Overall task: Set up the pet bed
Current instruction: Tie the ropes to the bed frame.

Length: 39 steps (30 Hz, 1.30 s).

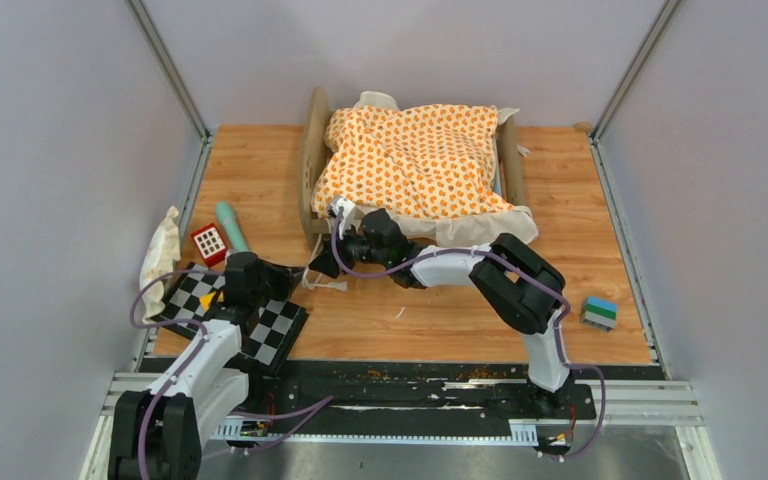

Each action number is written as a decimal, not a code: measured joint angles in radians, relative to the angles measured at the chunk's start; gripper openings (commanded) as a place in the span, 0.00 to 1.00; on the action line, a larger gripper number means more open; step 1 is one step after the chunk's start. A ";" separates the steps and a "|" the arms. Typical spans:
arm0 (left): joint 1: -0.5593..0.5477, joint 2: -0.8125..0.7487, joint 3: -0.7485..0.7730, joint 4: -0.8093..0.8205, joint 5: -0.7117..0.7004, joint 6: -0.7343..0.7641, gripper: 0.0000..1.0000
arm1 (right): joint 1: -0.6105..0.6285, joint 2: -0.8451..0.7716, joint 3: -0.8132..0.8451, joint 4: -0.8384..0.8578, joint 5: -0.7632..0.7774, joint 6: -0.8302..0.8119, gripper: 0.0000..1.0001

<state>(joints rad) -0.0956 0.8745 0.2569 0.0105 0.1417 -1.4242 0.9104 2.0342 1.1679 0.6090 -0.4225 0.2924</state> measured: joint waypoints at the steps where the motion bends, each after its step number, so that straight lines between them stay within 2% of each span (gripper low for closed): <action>1: 0.000 0.008 0.000 0.000 0.002 0.007 0.00 | 0.000 -0.011 0.016 -0.062 0.019 -0.015 0.49; 9: 0.000 0.051 0.000 0.000 0.006 0.053 0.00 | 0.000 -0.077 0.084 -0.477 0.092 -0.217 0.58; 16: 0.000 0.079 0.008 0.002 0.008 0.072 0.00 | 0.000 -0.051 0.235 -0.805 0.088 -0.424 0.65; 21: 0.000 0.079 0.008 0.009 0.011 0.080 0.00 | 0.003 0.018 0.343 -0.902 0.089 -0.488 0.65; 34: 0.014 0.093 0.008 0.013 0.016 0.089 0.00 | 0.045 0.128 0.437 -1.046 0.154 -0.526 0.63; 39: 0.023 0.097 0.008 0.018 0.020 0.092 0.00 | 0.072 0.167 0.497 -1.082 0.191 -0.538 0.53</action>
<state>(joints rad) -0.0731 0.9718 0.2649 0.0288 0.1619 -1.3327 0.9825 2.2009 1.6650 -0.4732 -0.2314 -0.2455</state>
